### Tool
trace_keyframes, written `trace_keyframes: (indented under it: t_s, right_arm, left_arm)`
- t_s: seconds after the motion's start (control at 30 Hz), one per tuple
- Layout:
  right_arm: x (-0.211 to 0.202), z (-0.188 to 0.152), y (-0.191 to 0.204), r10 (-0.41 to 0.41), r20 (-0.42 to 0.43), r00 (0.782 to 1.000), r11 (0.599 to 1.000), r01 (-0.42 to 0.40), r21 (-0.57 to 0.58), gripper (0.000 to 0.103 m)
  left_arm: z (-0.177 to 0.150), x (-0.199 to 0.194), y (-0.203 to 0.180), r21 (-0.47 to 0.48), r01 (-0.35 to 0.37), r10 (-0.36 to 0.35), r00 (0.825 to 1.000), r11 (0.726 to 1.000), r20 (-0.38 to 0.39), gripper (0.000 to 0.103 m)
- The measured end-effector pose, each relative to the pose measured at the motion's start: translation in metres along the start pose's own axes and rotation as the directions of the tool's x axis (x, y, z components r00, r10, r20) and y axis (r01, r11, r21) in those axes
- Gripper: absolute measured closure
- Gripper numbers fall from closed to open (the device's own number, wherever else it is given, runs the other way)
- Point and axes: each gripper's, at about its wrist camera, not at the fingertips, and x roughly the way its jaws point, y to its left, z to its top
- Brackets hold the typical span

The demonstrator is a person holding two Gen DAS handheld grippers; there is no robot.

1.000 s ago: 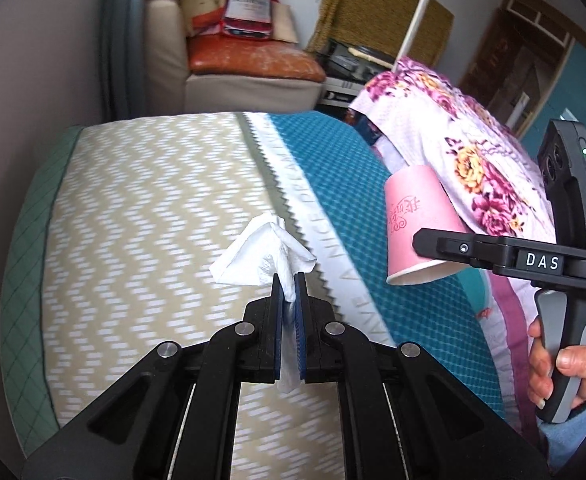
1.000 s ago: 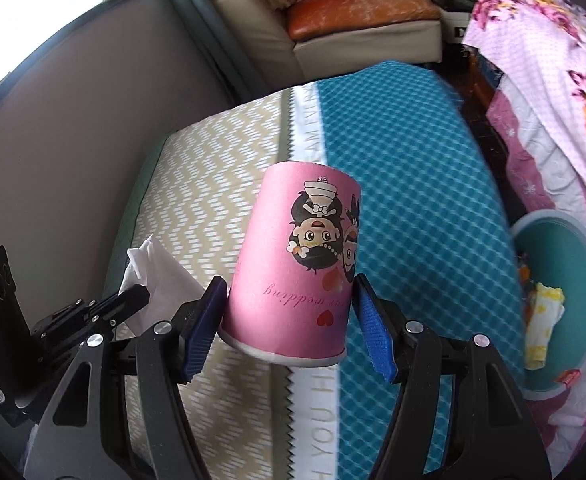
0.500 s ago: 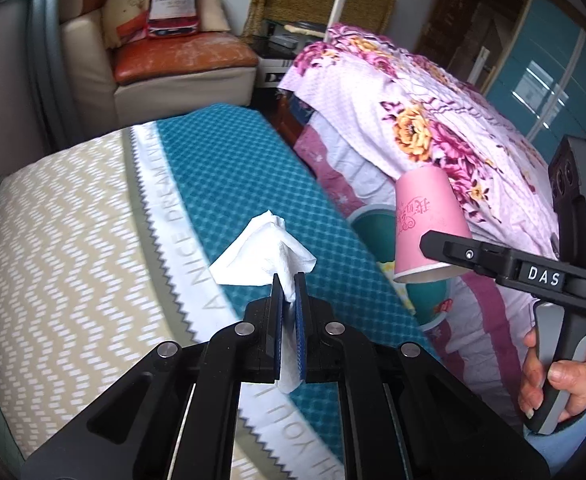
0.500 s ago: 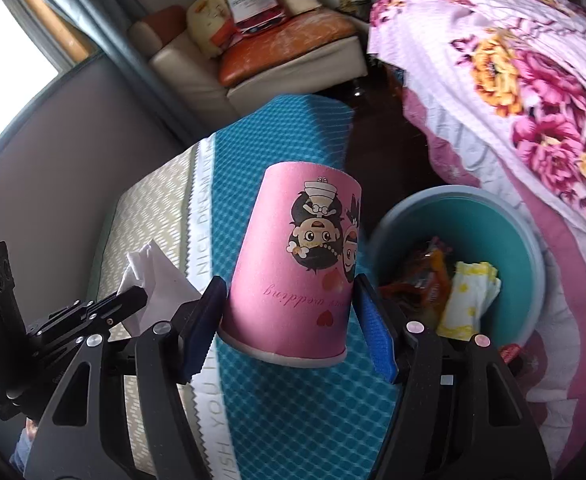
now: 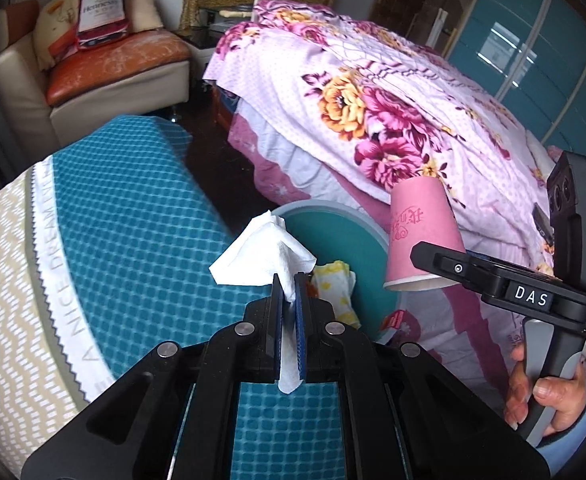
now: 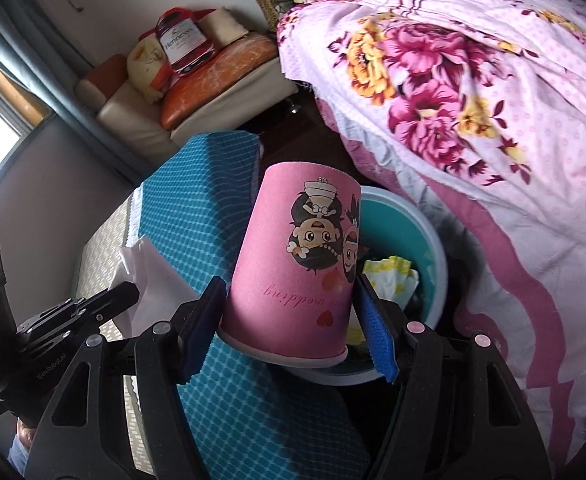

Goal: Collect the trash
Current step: 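Carry the tissue and paper cup over the wastebasket with both tools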

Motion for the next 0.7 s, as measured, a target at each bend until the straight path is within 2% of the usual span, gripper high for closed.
trace_keyframes:
  t_s: [0.27,0.57,0.67,0.7]
  right_arm:
    - [0.004,0.004,-0.036,-0.016,-0.007,1.000,0.999,0.016,0.050,0.040]
    - [0.007,0.009,-0.048,-0.022,-0.011,1.000,0.997,0.023,0.075,0.040]
    - [0.008,0.011,-0.050,-0.021,-0.009,1.000,0.997,0.022,0.078,0.040]
    - [0.008,0.011,-0.050,-0.021,-0.009,1.000,0.997,0.022,0.078,0.040]
  left_arm:
    - [0.015,0.037,-0.029,0.044,0.027,-0.025,0.998,0.999,-0.053,0.097]
    - [0.011,0.069,-0.041,0.067,0.041,-0.033,0.993,0.997,-0.115,0.096]
    - [0.010,0.075,-0.042,0.065,0.038,-0.030,0.992,0.997,-0.125,0.093]
    - [0.010,0.077,-0.042,0.066,0.035,-0.027,0.992,0.997,-0.125,0.089]
